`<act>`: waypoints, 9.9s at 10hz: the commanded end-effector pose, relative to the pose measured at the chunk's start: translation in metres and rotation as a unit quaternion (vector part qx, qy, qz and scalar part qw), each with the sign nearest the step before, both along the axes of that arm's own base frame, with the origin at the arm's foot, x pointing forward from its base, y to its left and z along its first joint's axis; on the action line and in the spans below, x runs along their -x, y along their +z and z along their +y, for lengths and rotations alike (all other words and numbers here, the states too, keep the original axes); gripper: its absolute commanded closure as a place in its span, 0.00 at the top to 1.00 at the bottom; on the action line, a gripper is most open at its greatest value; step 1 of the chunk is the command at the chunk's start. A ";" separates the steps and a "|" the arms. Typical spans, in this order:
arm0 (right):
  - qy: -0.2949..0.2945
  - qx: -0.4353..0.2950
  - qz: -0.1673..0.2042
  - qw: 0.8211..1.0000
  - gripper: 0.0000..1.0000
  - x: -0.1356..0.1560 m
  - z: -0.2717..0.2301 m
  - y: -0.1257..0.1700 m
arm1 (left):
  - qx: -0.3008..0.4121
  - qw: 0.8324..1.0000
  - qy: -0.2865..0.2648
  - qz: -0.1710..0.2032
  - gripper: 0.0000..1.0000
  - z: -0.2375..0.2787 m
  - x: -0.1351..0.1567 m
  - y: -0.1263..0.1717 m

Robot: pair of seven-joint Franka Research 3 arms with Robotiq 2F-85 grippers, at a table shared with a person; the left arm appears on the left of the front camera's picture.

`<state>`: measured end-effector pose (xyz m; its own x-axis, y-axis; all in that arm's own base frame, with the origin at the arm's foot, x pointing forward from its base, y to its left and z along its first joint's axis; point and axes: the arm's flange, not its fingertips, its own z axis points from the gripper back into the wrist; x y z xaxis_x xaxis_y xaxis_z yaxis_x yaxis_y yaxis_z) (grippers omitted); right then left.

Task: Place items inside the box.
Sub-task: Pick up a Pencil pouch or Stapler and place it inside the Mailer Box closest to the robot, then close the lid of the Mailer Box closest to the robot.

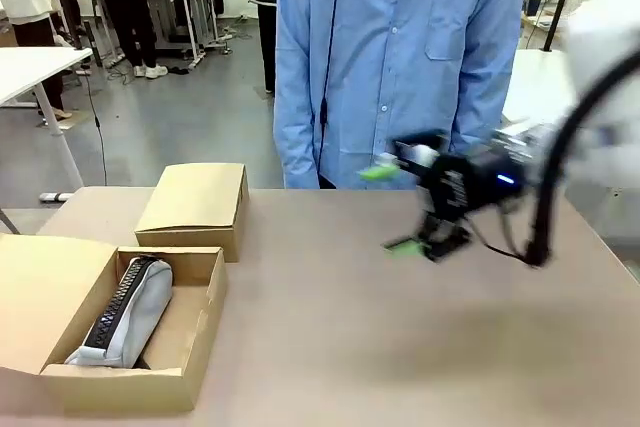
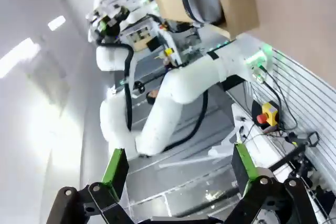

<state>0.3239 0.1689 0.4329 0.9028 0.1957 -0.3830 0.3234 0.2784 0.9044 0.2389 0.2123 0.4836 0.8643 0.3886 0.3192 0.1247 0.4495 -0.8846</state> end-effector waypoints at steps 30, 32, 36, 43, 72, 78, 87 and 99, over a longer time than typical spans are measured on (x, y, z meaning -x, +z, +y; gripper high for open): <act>-0.228 -0.114 -0.097 0.962 1.00 0.001 -0.239 0.010 | -0.317 0.885 -0.153 -0.305 1.00 -0.012 -0.051 0.021; -0.228 -0.114 -0.097 0.962 1.00 0.001 -0.239 0.010 | -0.336 0.875 -0.144 -0.318 1.00 -0.012 -0.057 0.011; -0.228 -0.114 -0.097 0.962 1.00 0.001 -0.239 0.010 | -0.334 0.769 -0.312 -0.446 1.00 0.018 -0.063 -0.021; -0.228 -0.114 -0.097 0.962 1.00 0.001 -0.239 0.010 | -0.376 0.735 -0.314 -0.468 1.00 0.050 -0.062 -0.051; -0.228 -0.114 -0.097 0.962 1.00 0.001 -0.239 0.010 | -0.133 0.749 -0.410 -0.503 1.00 0.021 -0.056 -0.092; -0.228 -0.114 -0.097 0.962 1.00 0.001 -0.239 0.010 | -0.411 0.771 -0.341 -0.348 1.00 0.092 -0.069 -0.107; -0.228 -0.114 -0.097 0.962 1.00 0.001 -0.239 0.010 | -0.270 0.795 -0.408 -0.359 1.00 0.037 -0.111 -0.161; -0.228 -0.114 -0.097 0.962 1.00 0.001 -0.239 0.010 | -0.075 0.770 -0.420 -0.476 1.00 -0.132 -0.070 -0.098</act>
